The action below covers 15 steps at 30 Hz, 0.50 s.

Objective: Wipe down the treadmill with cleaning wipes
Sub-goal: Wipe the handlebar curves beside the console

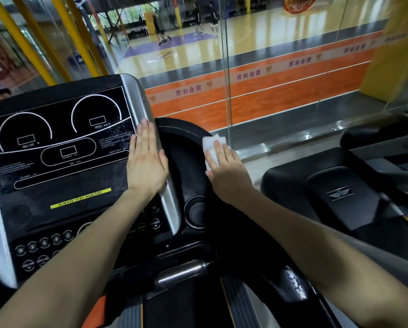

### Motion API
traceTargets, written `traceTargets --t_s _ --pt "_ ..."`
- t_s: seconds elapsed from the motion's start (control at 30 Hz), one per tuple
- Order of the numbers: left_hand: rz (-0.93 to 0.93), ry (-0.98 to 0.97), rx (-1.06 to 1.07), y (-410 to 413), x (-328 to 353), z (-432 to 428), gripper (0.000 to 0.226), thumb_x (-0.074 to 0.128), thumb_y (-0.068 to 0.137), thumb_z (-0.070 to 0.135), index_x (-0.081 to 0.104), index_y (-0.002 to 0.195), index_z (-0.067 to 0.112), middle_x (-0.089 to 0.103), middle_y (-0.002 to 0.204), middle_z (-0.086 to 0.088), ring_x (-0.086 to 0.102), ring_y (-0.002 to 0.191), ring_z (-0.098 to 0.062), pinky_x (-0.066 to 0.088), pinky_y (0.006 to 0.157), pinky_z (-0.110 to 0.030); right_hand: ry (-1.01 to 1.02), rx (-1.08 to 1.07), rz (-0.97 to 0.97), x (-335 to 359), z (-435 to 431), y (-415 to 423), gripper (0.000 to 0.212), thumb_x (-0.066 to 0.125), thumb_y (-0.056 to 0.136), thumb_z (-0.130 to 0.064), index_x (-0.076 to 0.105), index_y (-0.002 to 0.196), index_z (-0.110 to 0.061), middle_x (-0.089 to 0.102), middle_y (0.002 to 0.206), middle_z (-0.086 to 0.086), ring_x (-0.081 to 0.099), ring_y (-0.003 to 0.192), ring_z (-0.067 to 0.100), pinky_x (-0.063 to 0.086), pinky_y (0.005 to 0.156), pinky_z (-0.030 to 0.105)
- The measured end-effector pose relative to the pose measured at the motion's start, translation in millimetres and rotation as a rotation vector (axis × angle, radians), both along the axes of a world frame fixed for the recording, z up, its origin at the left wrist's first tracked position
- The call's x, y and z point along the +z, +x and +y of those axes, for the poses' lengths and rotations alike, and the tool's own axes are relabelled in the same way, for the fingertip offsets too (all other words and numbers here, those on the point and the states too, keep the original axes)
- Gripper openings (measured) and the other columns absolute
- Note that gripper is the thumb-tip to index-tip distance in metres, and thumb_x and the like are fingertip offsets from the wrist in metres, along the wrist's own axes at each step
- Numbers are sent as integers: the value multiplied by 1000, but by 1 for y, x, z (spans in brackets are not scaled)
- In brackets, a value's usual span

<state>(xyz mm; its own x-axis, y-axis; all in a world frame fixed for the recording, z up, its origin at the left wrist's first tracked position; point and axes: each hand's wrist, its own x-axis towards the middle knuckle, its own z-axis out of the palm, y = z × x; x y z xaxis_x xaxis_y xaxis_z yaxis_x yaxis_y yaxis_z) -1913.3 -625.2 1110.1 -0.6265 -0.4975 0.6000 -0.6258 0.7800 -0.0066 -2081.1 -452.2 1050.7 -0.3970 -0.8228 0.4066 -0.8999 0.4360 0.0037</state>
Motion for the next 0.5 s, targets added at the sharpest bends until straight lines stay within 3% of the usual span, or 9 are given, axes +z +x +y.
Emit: traceTargets --t_s 0.1,0.17,0.23,0.27,0.33,0.4,0.47,0.5 --pt "-3 11 5 -1 1 2 78 36 106 24 -4 171 7 -4 181 -14 -2 168 -23 12 136 -48 21 0 25 -34 52 15 52 36 105 -31 47 153 -12 30 169 23 31 155 45 37 119 52" --pt "-19 15 8 -1 2 2 78 35 106 26 -4 171 7 -4 180 -14 -1 168 -24 13 135 -48 60 -12 -7 -42 79 18 51 28 102 -25 52 146 -15 39 163 18 40 149 40 41 113 47" --pt "-49 26 13 0 5 3 77 35 107 28 -4 171 6 -4 180 -15 0 168 -26 11 136 -48 -1 -52 26 -37 95 18 35 46 94 -20 66 123 -18 61 133 14 63 113 33 51 92 43" --pt "-70 39 20 1 7 4 77 35 108 28 -3 171 6 -5 180 -15 0 168 -27 10 136 -47 -29 -87 14 -30 102 21 23 58 89 -18 69 108 -19 65 111 11 65 93 31 53 80 43" --pt "-138 69 29 5 14 11 76 38 109 31 2 171 5 -6 180 -16 0 167 -29 10 136 -47 -62 -124 -30 -20 114 24 12 72 81 -12 70 93 -15 61 87 9 62 77 32 52 71 44" --pt "-242 71 -1 17 16 26 75 50 104 34 24 169 7 0 180 -17 7 167 -33 18 134 -51 -78 -122 -90 -14 126 30 11 74 81 -10 70 90 -11 60 82 10 64 75 34 56 72 47" --pt "-322 44 -76 40 10 51 63 61 95 35 52 154 11 21 177 -17 24 163 -36 31 129 -54 -92 -81 -135 -8 138 44 11 62 85 -14 69 93 -10 60 83 9 65 78 34 58 74 49" --pt "-341 40 -118 54 4 67 56 63 93 34 61 145 13 34 172 -17 35 157 -37 36 125 -52 -97 -55 -162 -4 144 56 20 52 88 -19 69 95 -11 61 86 9 66 80 33 59 73 49"
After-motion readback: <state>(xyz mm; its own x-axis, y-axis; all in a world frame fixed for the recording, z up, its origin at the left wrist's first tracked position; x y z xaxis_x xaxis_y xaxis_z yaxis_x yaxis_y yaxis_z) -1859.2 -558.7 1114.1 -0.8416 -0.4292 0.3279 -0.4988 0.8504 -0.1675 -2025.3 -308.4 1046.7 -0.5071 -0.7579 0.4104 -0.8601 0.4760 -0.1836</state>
